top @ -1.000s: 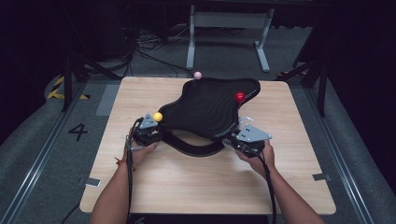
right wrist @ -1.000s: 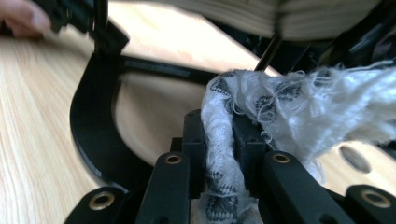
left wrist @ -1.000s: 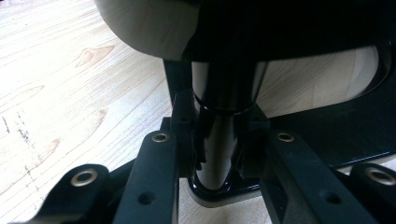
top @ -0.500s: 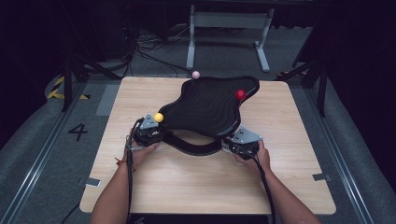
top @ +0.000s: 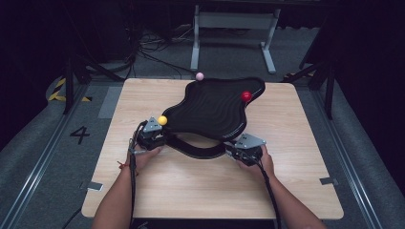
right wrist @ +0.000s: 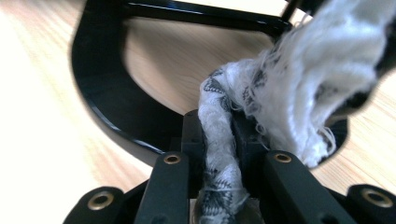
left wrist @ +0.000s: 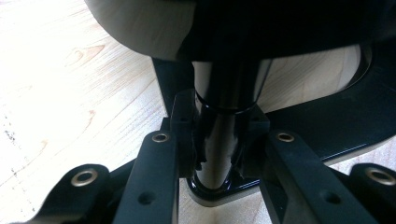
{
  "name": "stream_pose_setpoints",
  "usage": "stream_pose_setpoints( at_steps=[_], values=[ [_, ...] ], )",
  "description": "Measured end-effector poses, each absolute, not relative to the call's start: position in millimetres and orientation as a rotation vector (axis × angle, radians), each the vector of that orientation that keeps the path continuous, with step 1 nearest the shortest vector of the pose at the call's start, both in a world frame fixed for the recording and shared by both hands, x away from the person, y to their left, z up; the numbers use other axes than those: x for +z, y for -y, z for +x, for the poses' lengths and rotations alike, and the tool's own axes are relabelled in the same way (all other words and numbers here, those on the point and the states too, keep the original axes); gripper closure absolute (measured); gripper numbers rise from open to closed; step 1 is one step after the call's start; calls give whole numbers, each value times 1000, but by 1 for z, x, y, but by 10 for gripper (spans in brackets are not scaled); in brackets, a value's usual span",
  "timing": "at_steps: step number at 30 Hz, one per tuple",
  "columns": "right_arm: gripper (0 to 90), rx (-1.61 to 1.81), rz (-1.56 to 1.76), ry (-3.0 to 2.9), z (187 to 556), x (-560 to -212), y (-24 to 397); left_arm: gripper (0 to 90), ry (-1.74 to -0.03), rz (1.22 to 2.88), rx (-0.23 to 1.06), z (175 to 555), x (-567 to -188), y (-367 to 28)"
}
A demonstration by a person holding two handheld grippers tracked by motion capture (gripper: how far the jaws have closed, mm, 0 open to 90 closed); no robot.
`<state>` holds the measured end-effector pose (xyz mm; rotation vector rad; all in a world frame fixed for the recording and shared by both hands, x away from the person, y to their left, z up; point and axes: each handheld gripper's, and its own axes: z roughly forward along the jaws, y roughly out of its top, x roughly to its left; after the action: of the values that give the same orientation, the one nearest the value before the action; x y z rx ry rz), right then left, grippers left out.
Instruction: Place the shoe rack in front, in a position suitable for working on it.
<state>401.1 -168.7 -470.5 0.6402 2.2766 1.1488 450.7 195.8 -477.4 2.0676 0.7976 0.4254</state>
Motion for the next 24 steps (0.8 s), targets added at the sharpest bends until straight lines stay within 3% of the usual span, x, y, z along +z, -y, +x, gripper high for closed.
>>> stream_pose_setpoints(
  at_steps=[9, 24],
  values=[
    [776, 1152, 595, -2320, 398, -472, 156, 741, -793, 2072, 414, 449, -477, -196],
    [785, 1150, 704, -2281, 414, -472, 177, 741, -775, 2077, 391, 447, -477, -192]
  ],
)
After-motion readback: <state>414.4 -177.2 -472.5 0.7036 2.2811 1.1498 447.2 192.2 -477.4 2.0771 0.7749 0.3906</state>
